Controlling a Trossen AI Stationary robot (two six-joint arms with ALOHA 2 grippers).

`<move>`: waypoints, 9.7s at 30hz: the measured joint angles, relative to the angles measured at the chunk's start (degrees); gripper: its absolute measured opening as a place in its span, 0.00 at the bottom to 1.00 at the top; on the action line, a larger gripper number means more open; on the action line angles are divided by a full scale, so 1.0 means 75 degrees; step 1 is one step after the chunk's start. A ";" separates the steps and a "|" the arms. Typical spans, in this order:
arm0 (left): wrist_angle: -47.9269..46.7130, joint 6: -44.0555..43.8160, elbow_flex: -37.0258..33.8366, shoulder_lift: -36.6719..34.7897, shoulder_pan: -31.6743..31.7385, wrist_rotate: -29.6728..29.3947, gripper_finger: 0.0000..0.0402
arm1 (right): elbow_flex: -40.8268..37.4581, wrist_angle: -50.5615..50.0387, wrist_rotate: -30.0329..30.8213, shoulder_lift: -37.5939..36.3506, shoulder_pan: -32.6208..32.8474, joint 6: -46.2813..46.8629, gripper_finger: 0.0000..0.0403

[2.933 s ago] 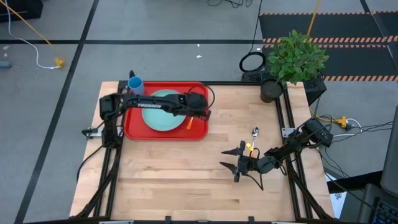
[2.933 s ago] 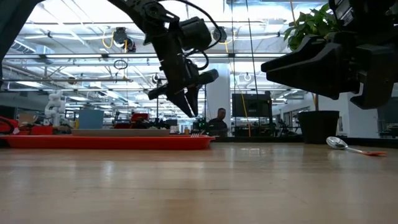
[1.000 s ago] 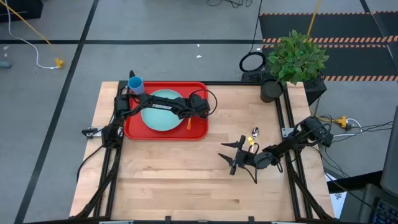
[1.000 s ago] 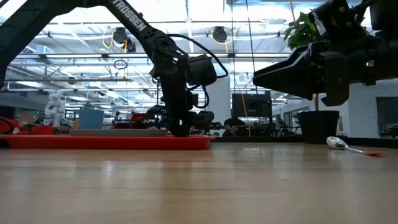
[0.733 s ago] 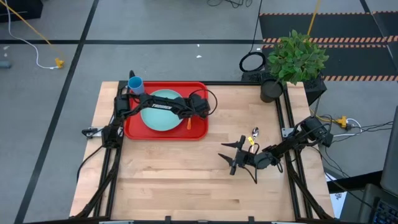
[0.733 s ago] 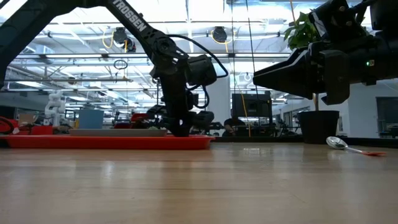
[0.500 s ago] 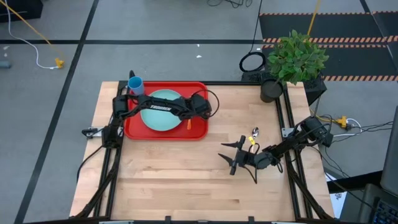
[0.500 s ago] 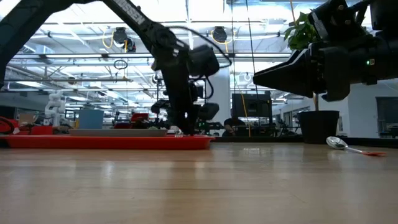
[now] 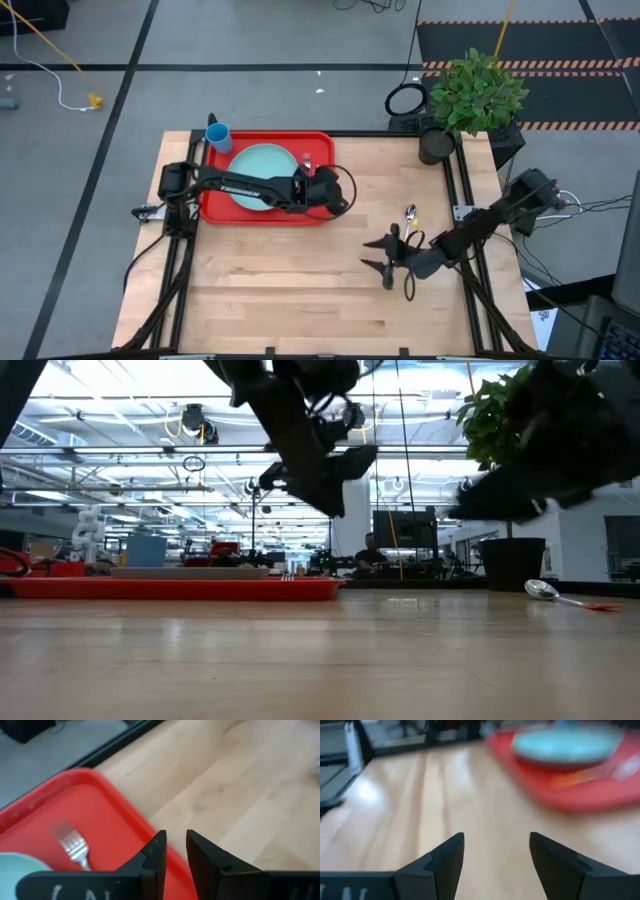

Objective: Pick and place plate/cup/fork/spoon on tray
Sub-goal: Put the orange spoon on the red serving tray to the right of the orange fork

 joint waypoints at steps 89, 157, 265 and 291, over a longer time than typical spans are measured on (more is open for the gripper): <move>0.0626 -0.1154 0.0000 -0.0049 -0.1676 -0.0195 0.19 | 0.0504 -0.9003 -0.1842 -0.1785 -0.1674 0.6500 0.35; -0.1099 0.0298 -0.0006 -0.1040 -0.1519 -0.0612 0.19 | 0.0868 -0.2534 -0.0525 -0.1680 -0.3578 0.2069 0.00; 0.1232 0.2476 -0.4739 -0.5134 -0.2133 -0.0762 0.19 | 0.6274 -0.3770 0.0239 0.4702 -0.5551 0.4441 0.00; 0.1521 0.2785 -0.4732 -0.5134 -0.1962 -0.0595 0.19 | 0.6269 -0.3765 0.0242 0.4702 -0.5654 0.4227 0.00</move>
